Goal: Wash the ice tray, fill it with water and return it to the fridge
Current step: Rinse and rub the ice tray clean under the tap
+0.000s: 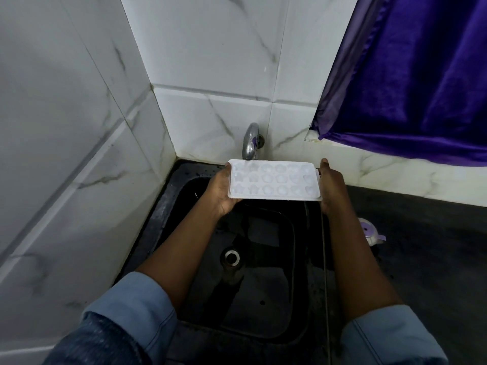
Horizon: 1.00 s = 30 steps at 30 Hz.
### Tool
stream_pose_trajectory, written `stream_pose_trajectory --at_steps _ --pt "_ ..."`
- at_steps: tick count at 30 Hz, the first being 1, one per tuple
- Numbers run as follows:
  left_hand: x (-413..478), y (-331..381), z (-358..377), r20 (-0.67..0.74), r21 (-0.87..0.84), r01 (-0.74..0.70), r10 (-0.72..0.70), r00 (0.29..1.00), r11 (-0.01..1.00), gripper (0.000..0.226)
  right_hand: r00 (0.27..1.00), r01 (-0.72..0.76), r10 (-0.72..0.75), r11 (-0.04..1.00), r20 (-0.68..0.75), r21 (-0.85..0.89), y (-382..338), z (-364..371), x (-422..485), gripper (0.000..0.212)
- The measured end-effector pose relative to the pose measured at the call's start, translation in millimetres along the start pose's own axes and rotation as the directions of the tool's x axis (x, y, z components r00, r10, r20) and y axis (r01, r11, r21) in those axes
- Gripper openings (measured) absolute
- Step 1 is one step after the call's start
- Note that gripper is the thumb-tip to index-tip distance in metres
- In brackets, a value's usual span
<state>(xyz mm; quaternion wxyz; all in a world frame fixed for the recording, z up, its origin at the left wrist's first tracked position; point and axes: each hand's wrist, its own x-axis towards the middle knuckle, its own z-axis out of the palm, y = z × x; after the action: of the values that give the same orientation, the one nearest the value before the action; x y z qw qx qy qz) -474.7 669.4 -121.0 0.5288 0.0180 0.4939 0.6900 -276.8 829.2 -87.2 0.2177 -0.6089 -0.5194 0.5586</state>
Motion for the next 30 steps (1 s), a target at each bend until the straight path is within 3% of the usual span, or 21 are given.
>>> stream_pose_trajectory --at_steps 11,30 --pt "7 23 -41 -0.08 0.029 -0.043 0.045 0.996 0.999 0.056 0.993 0.053 -0.058 0.997 0.101 0.059 1 42 -4 0.04" --pt "-30 46 -114 -0.203 -0.143 -0.081 0.05 0.978 0.986 0.052 0.929 0.091 -0.145 0.981 0.342 0.169 4 111 -37 0.03"
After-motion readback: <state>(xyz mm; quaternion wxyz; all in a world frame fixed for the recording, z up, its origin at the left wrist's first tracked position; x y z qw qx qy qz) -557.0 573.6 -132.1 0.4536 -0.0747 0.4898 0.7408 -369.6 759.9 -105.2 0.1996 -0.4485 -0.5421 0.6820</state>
